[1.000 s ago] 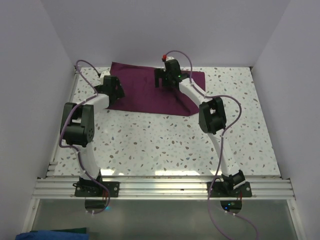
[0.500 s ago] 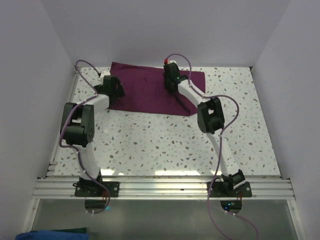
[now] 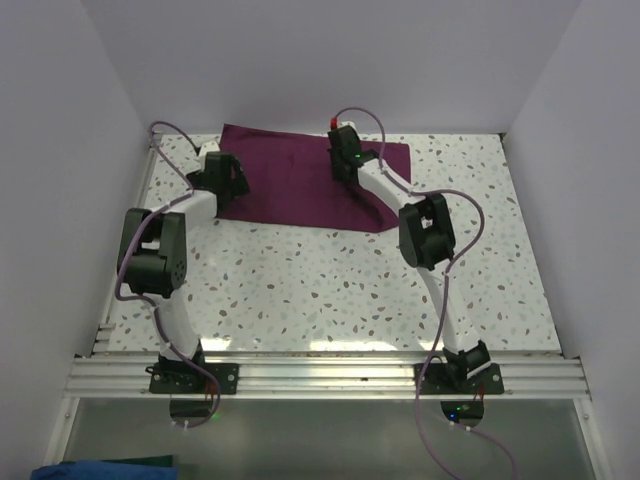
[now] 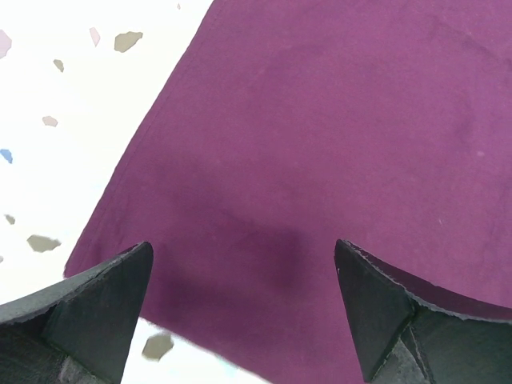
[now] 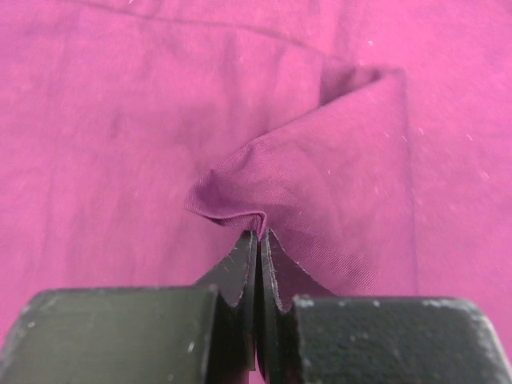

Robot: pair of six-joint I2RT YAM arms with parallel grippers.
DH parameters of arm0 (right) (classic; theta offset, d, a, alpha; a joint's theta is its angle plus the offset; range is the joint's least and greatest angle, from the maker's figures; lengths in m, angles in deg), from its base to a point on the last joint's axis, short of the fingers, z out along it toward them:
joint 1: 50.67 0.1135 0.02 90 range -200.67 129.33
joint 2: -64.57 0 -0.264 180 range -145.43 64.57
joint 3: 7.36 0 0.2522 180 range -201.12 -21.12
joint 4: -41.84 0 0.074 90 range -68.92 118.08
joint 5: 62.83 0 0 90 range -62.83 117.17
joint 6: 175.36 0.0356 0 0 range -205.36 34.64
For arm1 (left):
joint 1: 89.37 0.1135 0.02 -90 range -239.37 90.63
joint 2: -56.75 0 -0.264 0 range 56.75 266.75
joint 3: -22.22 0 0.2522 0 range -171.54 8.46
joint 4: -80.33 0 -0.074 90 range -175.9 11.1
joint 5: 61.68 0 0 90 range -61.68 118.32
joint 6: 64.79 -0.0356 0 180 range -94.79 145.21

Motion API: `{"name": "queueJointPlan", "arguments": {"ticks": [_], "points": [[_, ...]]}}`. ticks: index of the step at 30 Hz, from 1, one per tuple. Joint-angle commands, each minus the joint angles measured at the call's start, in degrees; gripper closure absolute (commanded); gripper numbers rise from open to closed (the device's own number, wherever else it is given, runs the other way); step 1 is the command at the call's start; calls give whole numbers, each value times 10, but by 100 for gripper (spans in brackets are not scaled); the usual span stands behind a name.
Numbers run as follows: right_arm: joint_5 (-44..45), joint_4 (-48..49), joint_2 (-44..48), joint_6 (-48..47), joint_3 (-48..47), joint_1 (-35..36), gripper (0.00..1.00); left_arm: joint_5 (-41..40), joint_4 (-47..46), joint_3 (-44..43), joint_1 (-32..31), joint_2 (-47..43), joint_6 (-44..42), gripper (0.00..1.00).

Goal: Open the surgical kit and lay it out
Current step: Open the surgical kit at the center of the board.

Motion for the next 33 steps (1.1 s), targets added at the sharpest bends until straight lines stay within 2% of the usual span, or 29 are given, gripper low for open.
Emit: {"name": "queueJointPlan", "arguments": {"ticks": [1, 7, 8, 10, 11, 12, 17, 19, 21, 22, 24, 25, 26, 28, 29, 30, 33], "points": [[-11, -5, 98, -2, 29, 27, 100, -2, -19, 18, 2, -71, 15, 0], [-10, 1, 237, -11, 165, 115, 100, -10, 7, 41, 3, -159, 21, 0], [-10, 12, 290, 1, 236, 126, 100, -14, 30, 46, 3, -173, 20, 0], [-5, 27, 354, 17, 320, 156, 100, -17, 48, 59, 3, -217, 20, 0], [1, 33, 385, 40, 406, 164, 100, -22, 54, 63, 3, -232, 18, 0], [19, 34, 451, 58, 449, 170, 100, -24, 66, 71, 3, -248, 18, 0], [33, -4, 648, 169, 713, 179, 100, -28, 100, 98, 2, -340, 19, 0], [41, -14, 748, 197, 801, 180, 100, -23, 105, 107, 3, -367, 20, 0], [75, -30, 821, 215, 834, 180, 97, -17, 107, 119, 2, -385, 29, 0], [90, -60, 836, 227, 842, 180, 91, -13, 108, 123, 2, -389, 32, 0], [116, -98, 855, 237, 843, 180, 87, -3, 108, 129, 2, -392, 40, 0], [144, -131, 864, 249, 835, 180, 50, 0, 108, 130, 1, -392, 42, 0], [154, -141, 867, 249, 832, 181, 25, 2, 108, 131, -1, -392, 43, 0], [185, -170, 870, 253, 822, 180, 21, -1, 107, 131, -5, -385, 46, 0], [195, -179, 874, 256, 820, 181, 14, -2, 107, 130, -7, -383, 46, 0], [202, -186, 876, 258, 817, 180, 2, -4, 107, 129, -10, -376, 47, 0], [221, -197, 895, 272, 812, 180, 2, -10, 111, 121, -19, -360, 45, 0]]}}
